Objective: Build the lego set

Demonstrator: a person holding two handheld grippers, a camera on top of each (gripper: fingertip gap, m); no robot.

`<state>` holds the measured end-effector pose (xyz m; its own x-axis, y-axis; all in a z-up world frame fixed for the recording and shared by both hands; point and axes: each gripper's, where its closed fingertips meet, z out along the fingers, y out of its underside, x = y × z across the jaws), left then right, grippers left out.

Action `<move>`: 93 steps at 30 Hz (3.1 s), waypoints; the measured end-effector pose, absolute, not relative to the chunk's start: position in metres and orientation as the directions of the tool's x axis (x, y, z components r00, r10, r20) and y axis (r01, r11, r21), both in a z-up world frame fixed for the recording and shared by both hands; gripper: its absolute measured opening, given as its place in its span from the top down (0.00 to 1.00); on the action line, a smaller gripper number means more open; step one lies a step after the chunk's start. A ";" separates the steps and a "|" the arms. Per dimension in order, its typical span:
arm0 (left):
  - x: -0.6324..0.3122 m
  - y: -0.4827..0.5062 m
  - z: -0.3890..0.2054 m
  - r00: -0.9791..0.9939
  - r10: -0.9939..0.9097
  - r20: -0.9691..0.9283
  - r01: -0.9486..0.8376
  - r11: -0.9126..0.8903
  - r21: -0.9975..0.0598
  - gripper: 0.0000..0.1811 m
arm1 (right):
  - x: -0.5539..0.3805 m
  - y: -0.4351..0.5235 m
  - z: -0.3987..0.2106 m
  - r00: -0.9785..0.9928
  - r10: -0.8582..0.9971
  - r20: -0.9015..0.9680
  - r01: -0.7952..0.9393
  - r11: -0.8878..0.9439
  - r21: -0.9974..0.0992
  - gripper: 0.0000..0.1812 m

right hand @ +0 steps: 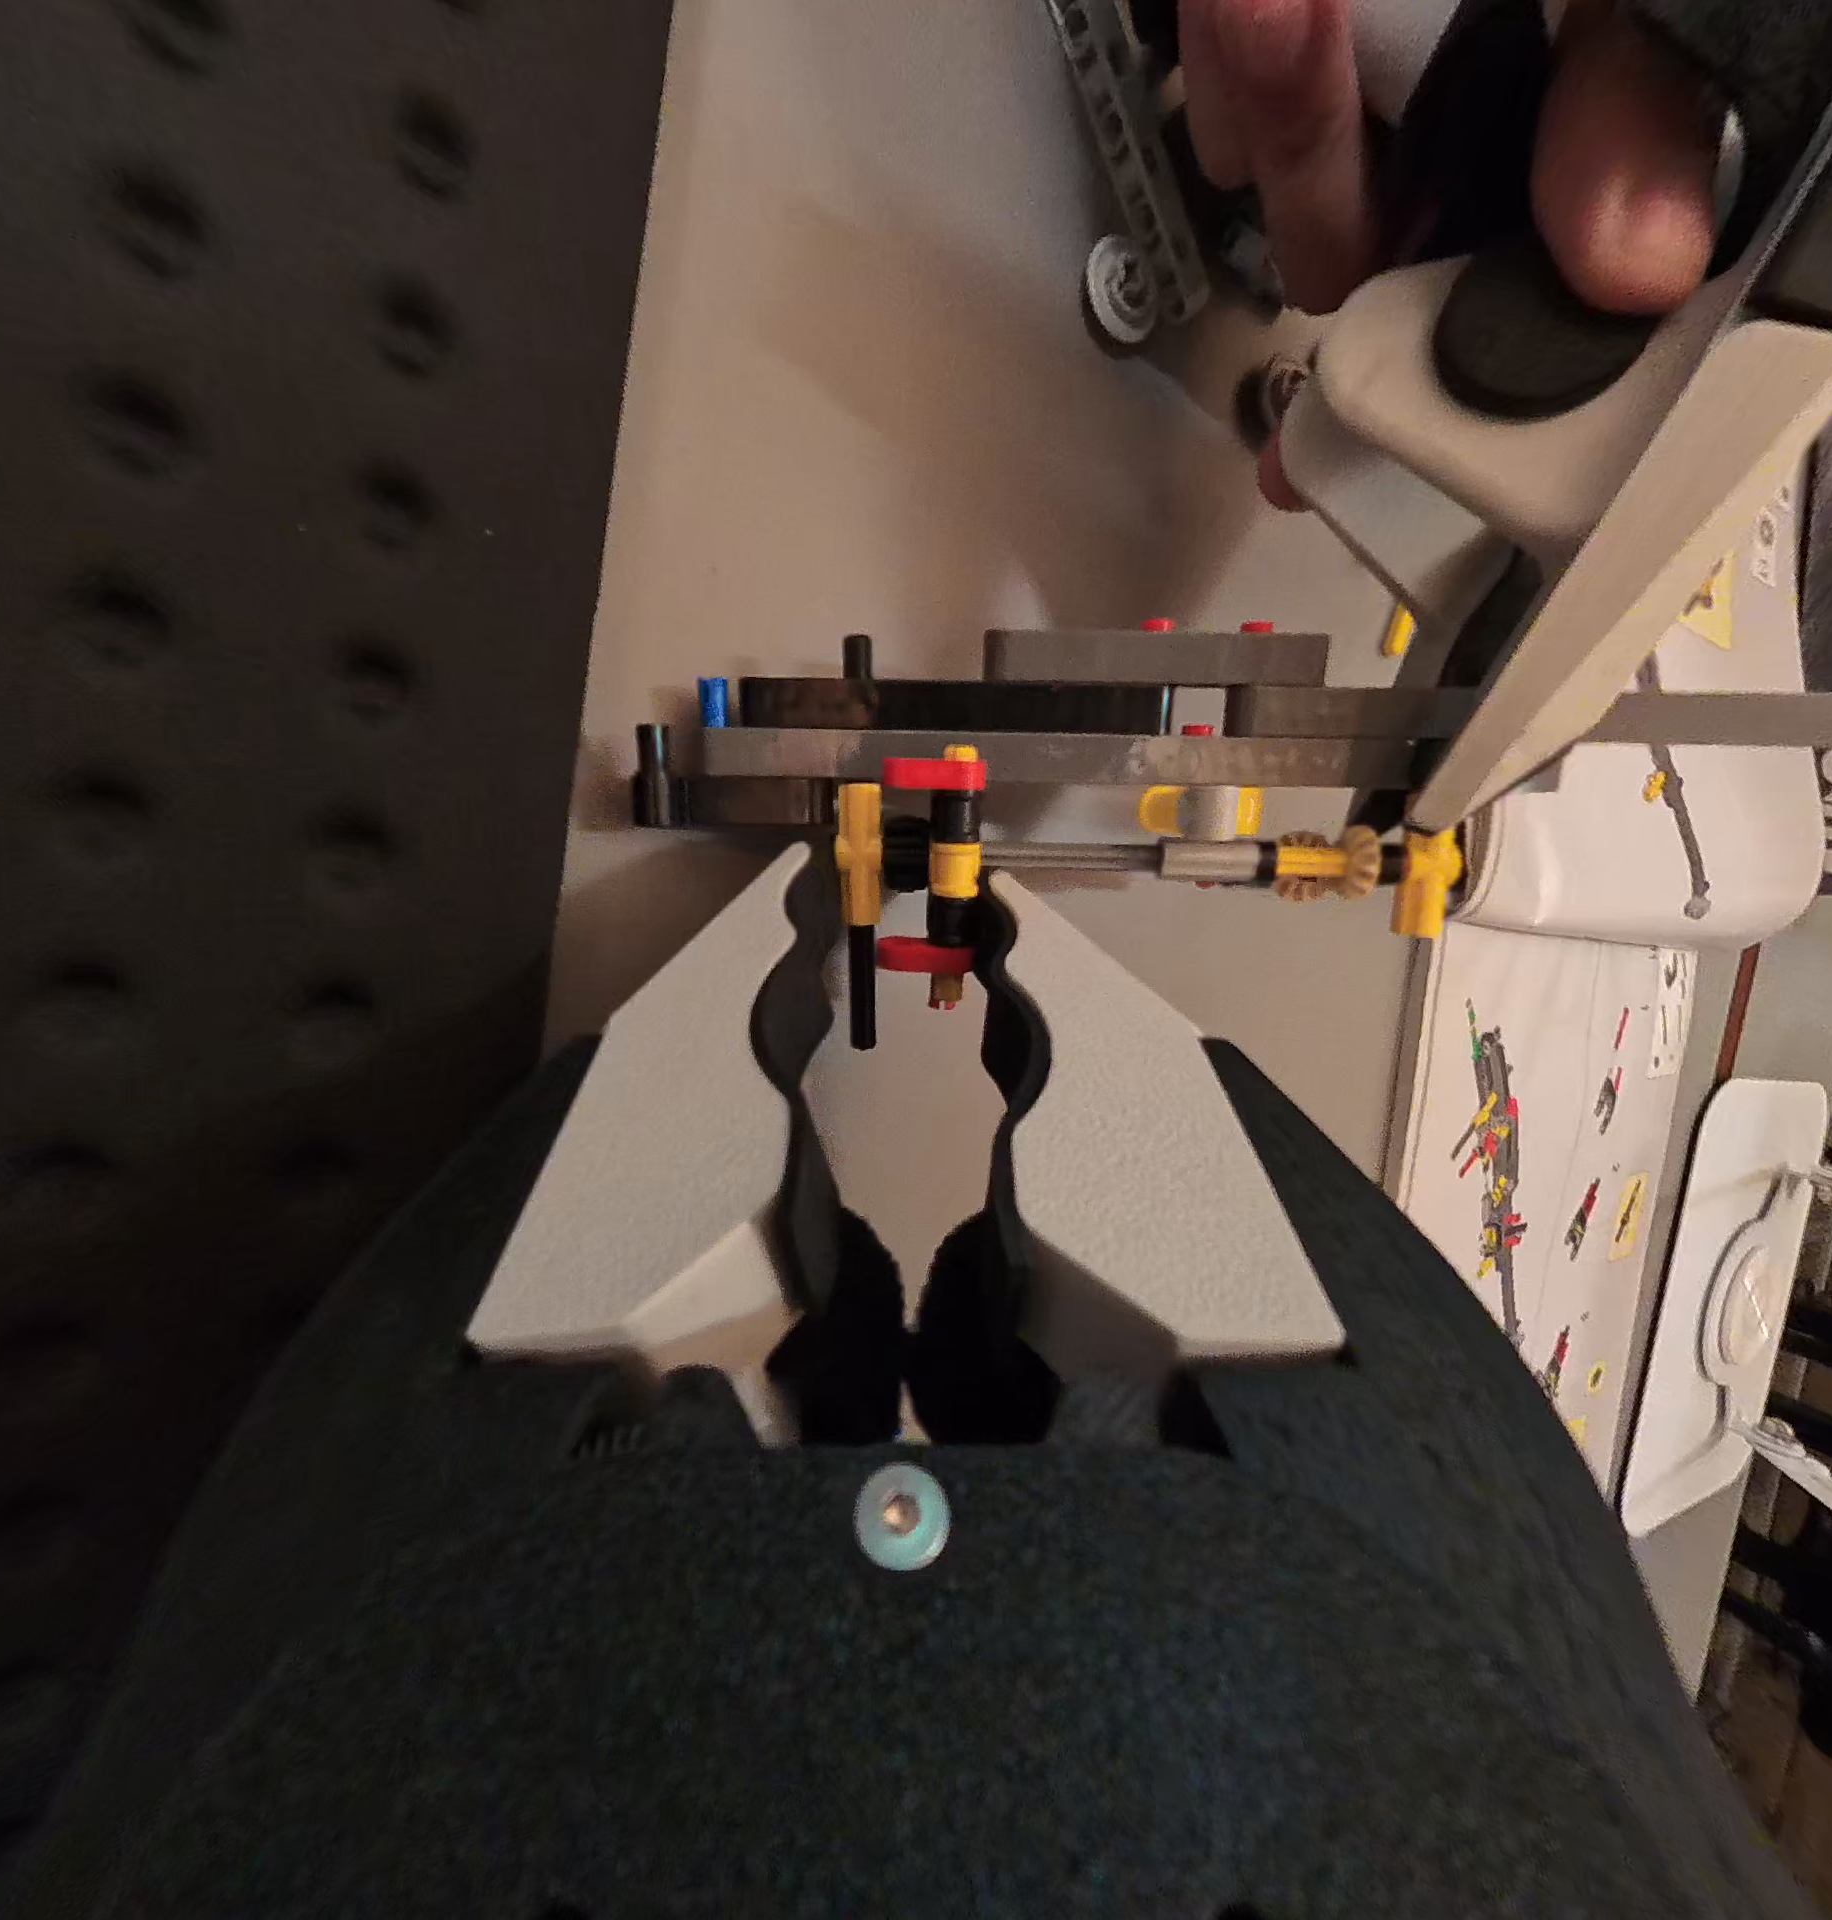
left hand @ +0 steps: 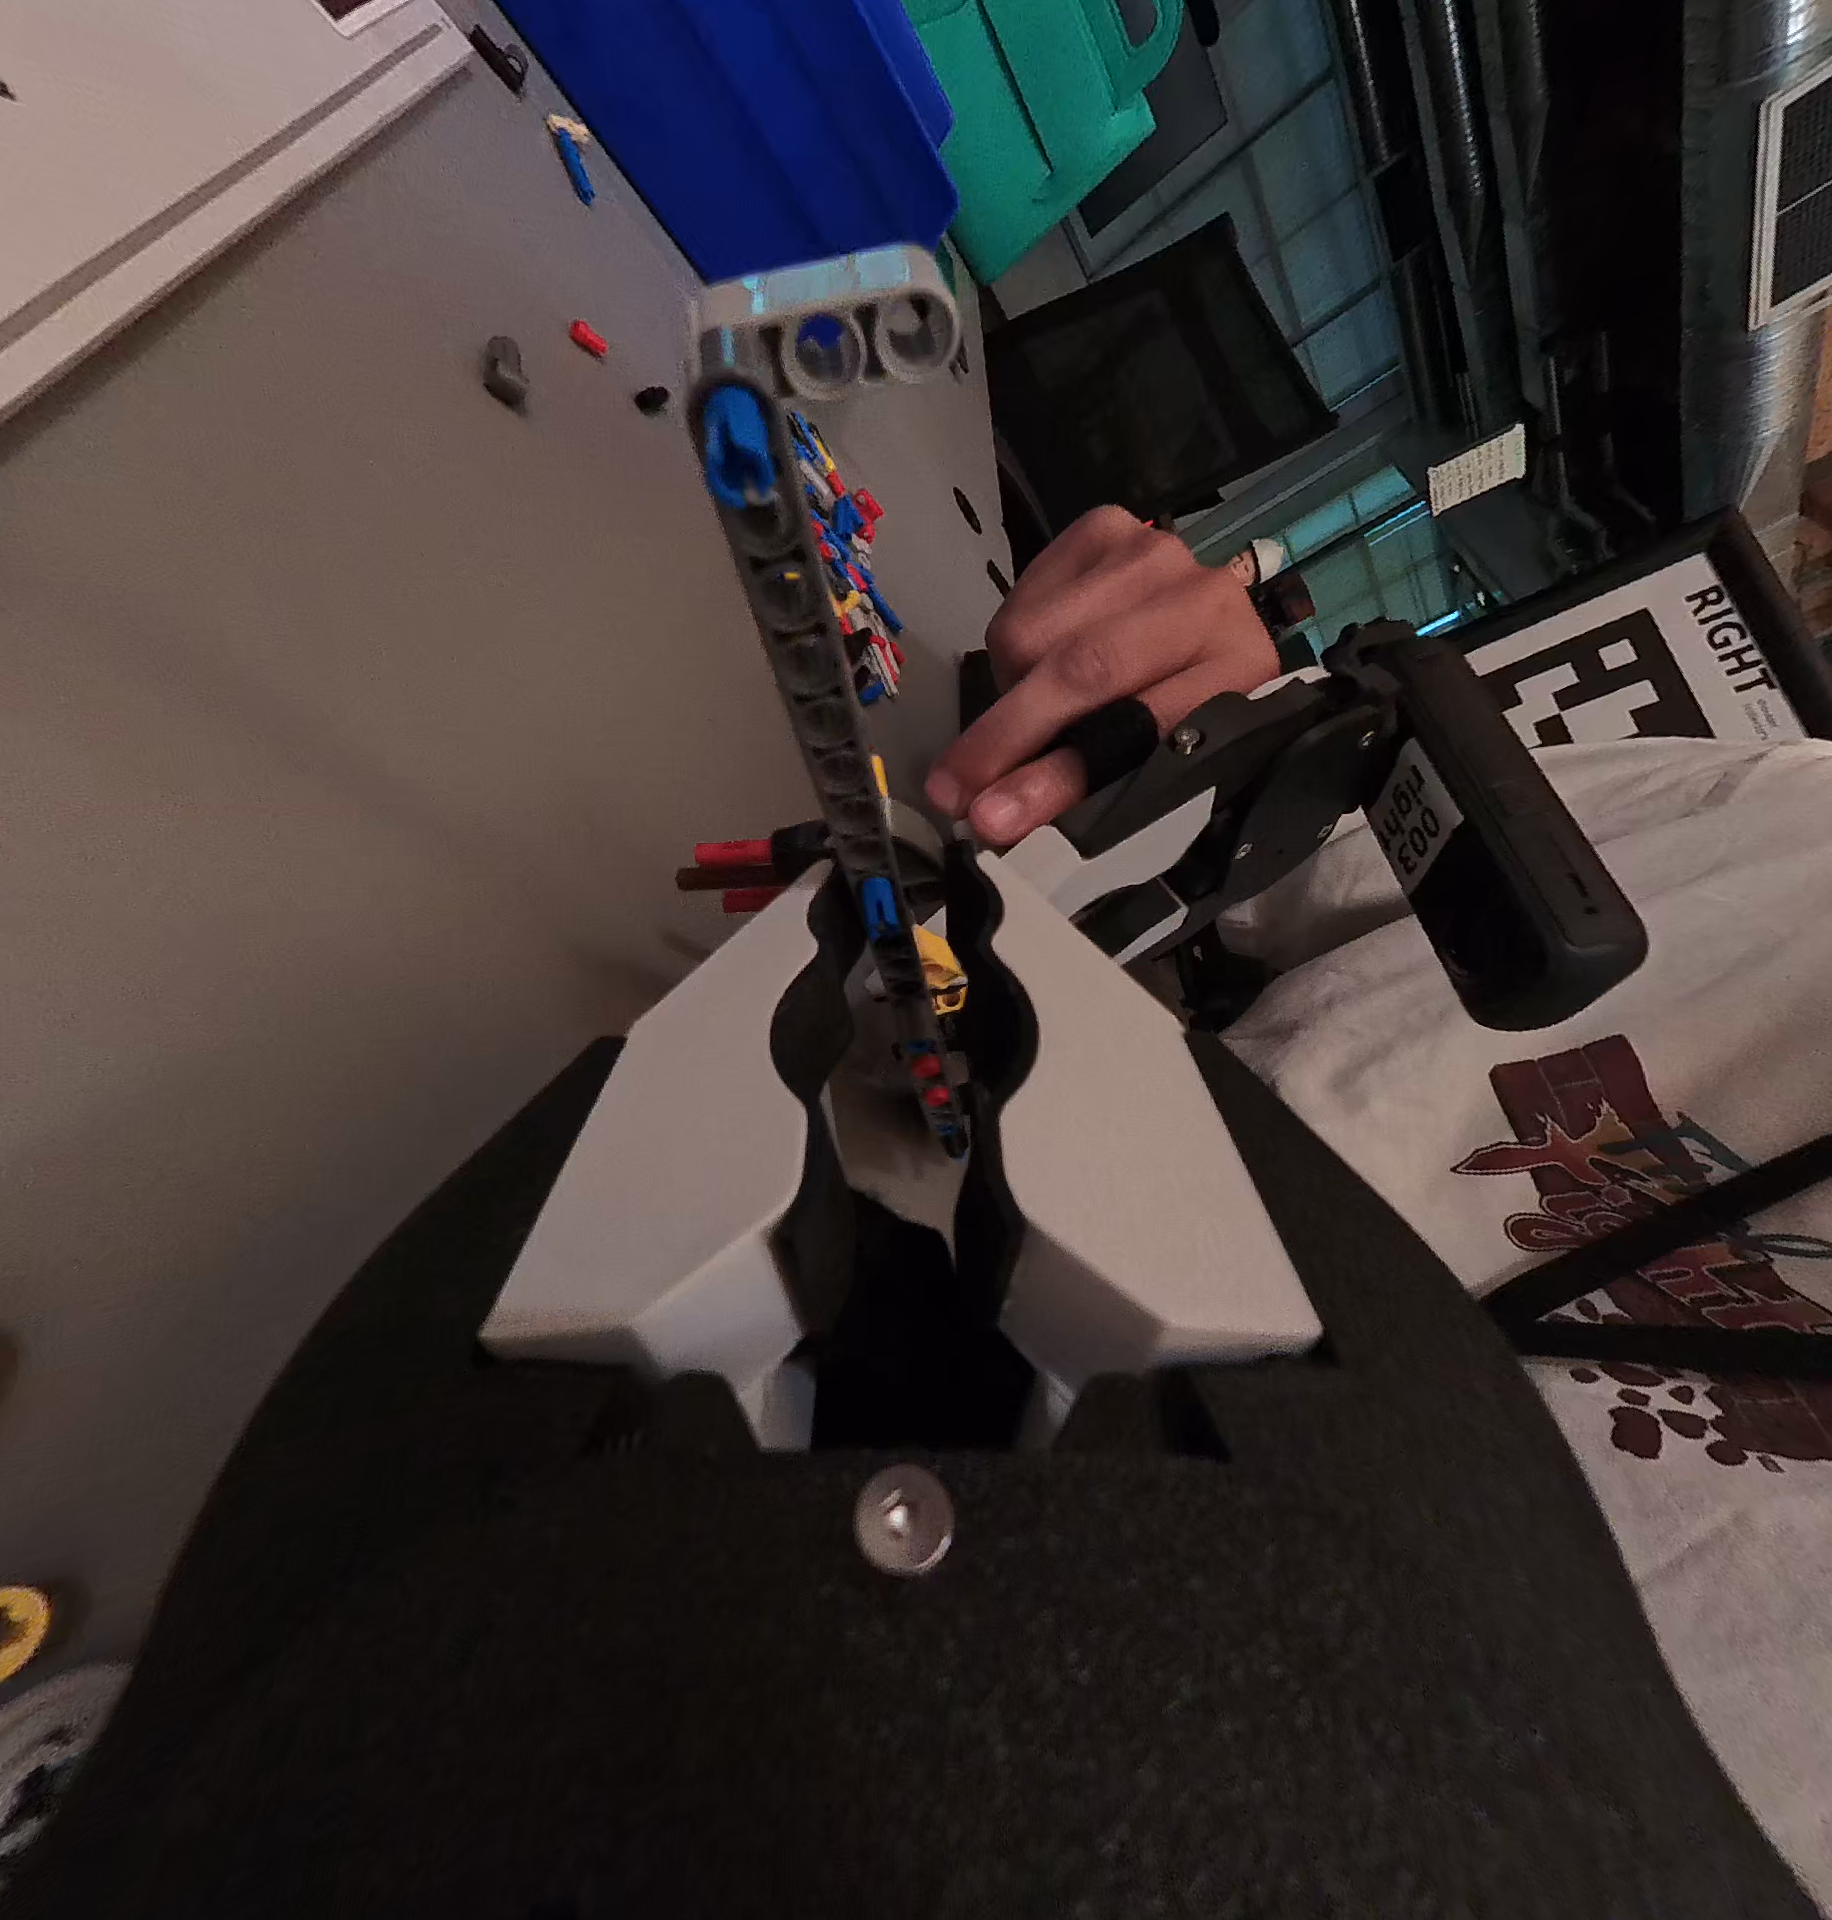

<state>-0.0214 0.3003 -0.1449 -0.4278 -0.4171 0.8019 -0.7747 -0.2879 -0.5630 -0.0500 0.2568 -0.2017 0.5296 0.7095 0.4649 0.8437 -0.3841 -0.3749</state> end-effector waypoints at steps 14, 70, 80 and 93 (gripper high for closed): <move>-0.022 0.300 -0.143 -0.435 -0.398 0.808 -0.776 -0.289 -0.560 0.93 | -0.051 0.258 -0.201 0.538 0.708 0.457 0.835 -0.374 -0.402 0.87; -0.037 0.293 -0.141 -0.510 -0.329 0.795 -0.789 -0.189 -0.585 0.93 | -0.031 0.301 -0.153 0.615 0.647 0.451 0.711 -0.207 -0.672 0.92; -0.036 0.293 -0.140 -0.503 -0.321 0.802 -0.793 -0.196 -0.576 0.93 | -0.029 0.300 -0.152 0.712 0.620 0.328 0.583 -0.263 -0.769 0.92; -0.025 0.331 -0.139 -0.490 -0.760 0.427 -0.596 -0.066 -0.800 0.77 | 0.042 0.308 -0.180 0.967 0.226 0.121 0.241 -0.647 -0.723 0.93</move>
<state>-0.0246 0.3310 -0.1391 -0.4896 -0.7603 0.4268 -0.5960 -0.0655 -0.8003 0.0422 0.3075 -0.1796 0.9667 0.2259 0.1205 0.2414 -0.6469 -0.7233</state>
